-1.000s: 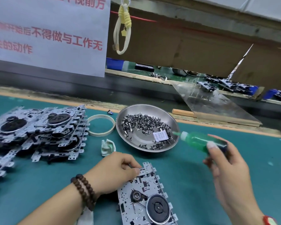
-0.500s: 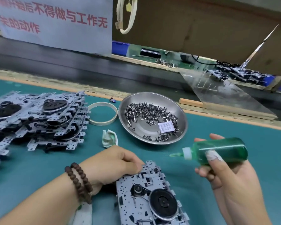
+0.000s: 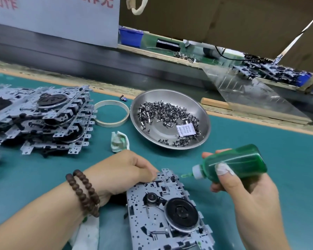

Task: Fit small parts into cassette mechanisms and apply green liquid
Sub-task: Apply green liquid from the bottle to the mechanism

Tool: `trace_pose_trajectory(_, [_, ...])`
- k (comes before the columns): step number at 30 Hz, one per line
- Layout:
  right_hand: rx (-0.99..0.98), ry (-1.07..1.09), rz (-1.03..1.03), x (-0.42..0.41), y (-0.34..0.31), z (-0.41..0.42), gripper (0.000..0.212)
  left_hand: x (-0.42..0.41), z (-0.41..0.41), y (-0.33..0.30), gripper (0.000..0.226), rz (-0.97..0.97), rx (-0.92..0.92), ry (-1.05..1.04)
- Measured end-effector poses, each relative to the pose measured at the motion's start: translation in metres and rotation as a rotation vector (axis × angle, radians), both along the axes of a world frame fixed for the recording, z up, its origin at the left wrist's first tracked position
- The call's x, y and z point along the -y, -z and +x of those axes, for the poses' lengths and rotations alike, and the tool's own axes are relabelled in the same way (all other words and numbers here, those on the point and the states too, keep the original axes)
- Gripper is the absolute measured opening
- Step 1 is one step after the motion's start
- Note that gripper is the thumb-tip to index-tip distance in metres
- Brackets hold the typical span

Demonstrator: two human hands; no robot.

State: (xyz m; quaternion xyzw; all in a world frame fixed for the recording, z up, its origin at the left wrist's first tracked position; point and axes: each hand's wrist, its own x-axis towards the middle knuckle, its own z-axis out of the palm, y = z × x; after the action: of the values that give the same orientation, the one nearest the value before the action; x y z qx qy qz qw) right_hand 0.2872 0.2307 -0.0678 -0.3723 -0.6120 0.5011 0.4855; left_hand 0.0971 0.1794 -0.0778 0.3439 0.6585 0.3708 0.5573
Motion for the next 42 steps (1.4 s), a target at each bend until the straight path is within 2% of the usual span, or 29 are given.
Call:
trace_pose_trajectory(5, [0.000,0.019,0.024,0.0021,0.0006,-0.0005,0.031,-0.0004,0.0012,-0.0008,0.013,0.003,-0.030,-0.021])
trace_pose_trajectory(9, [0.021,-0.002,0.048,0.0027,0.0040,-0.0009,0.024,-0.0002,0.0010,-0.0003,0.014,-0.002,-0.020,-0.027])
trace_pose_trajectory(42, [0.044,0.013,0.131,0.0028,0.0078,-0.0003,0.029,0.0017,0.0006,-0.0009,0.016,-0.006,0.032,-0.018])
